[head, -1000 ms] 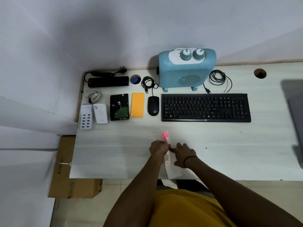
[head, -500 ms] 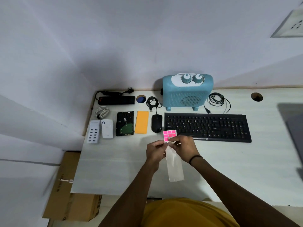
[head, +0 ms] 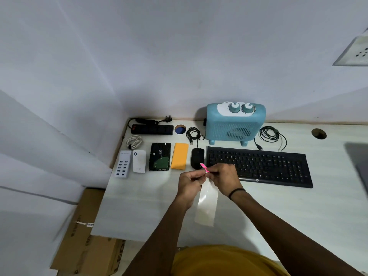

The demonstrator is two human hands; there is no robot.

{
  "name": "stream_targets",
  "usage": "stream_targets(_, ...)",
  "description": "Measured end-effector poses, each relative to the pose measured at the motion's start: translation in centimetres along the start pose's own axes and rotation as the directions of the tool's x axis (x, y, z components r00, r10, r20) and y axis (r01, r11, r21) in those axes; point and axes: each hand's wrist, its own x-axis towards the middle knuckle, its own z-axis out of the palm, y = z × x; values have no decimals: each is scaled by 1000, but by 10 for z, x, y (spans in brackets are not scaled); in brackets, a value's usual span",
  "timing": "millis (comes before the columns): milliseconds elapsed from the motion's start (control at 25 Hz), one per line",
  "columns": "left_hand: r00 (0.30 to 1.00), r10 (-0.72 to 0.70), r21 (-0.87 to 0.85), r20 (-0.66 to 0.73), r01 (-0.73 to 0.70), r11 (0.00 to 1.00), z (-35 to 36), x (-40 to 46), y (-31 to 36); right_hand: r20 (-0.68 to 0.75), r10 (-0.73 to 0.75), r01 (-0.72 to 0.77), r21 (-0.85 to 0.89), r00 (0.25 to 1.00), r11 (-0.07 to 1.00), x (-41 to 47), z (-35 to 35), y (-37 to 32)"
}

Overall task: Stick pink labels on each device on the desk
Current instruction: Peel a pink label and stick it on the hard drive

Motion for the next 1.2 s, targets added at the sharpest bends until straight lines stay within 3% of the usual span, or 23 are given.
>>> stream_targets(160,998,50,78,-47,-46,996,-7,4,-6,24,17,-18,44,1000,999,0,-1,-5)
stream_targets(320,996,13,108,-84,-4,994,-11,7,-17,73,210,-221,227,975,948,-2,2,-3)
stream_targets(480,960,-139,144,-243,178,973,-18,15,-47,206,501,-520,565,840,641,-10,6,5)
stream_targets(640,907,-270,256,-322,358,898,-32,19,-78,359,575,-647,624,735,438,-18,17,3)
stream_targets(760,881,-324,255,-346,420,871,-45,20,-82,430,582,-702,594,690,393,-14,32,1)
stream_targets(920,872,-303,316,-385,433,844,-62,27,-79,480,543,-707,608,690,361,0,50,-11)
stream_targets(1040,894,-212,471,-394,394,789,-74,36,-67,505,516,-713,589,692,380,13,55,-19)
stream_targets(1200,908,14,594,-420,263,761,-98,72,-30,511,494,-709,557,703,433,41,66,-32)
